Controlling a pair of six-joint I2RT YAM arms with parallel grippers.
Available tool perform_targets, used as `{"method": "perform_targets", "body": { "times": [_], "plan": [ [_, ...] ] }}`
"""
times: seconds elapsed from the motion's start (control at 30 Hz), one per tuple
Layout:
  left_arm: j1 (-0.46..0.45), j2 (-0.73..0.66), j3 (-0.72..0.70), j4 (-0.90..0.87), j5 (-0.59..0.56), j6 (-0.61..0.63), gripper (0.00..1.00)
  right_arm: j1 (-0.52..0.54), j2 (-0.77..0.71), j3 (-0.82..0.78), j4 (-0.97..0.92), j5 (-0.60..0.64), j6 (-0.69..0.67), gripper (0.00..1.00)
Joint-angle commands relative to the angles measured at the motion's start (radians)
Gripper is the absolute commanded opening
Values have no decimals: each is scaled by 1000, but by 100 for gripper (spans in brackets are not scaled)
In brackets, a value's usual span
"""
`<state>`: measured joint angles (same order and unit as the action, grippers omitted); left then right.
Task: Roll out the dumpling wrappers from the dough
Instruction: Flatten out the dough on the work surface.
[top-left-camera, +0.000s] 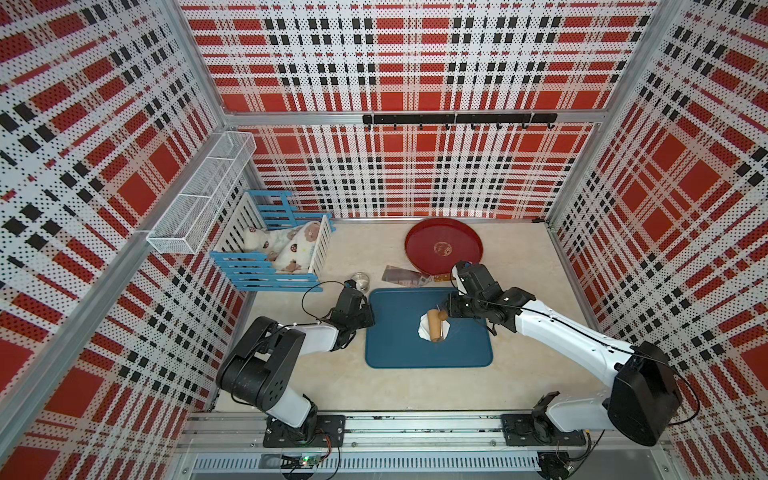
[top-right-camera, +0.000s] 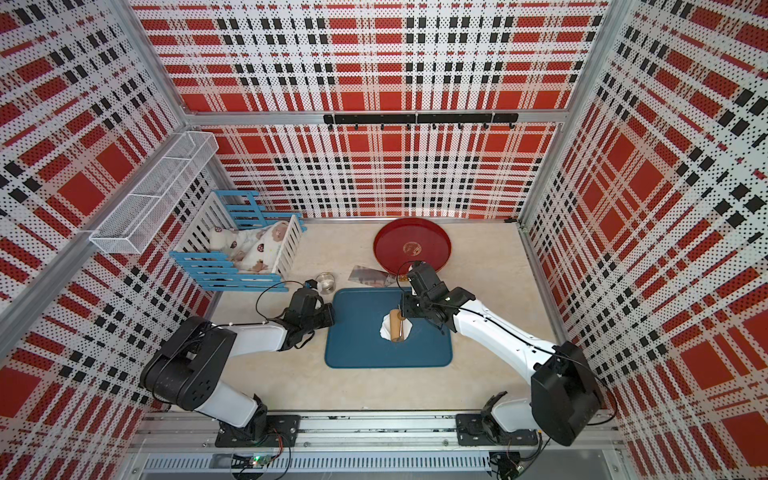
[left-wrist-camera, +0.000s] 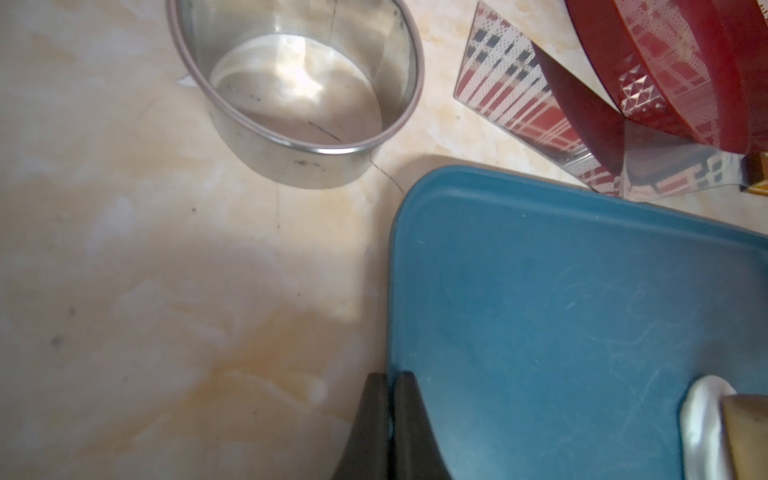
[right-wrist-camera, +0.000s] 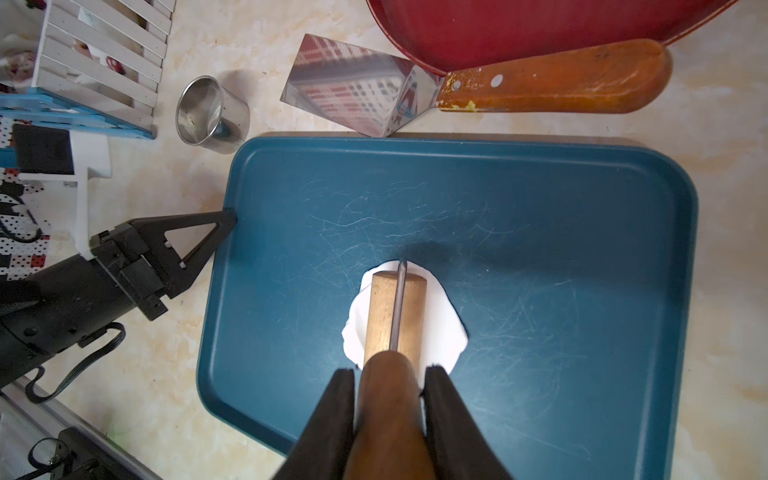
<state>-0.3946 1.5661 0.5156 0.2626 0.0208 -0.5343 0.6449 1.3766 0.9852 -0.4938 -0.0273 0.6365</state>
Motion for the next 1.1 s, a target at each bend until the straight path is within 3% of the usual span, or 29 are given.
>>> {"method": "perform_targets", "body": {
  "times": [0.0,0.4,1.07],
  "plan": [
    [-15,10,-25,-21,46,-9,0,-4,15,-22,25,-22,-7,0],
    [-19,9,-23,-17,50,-16,0,4,77,-122,1,-112,-9,0],
    [-26,14,-15,-25,42,-15,0,71,187,-124,-24,-83,-1,0]
  ]
}}
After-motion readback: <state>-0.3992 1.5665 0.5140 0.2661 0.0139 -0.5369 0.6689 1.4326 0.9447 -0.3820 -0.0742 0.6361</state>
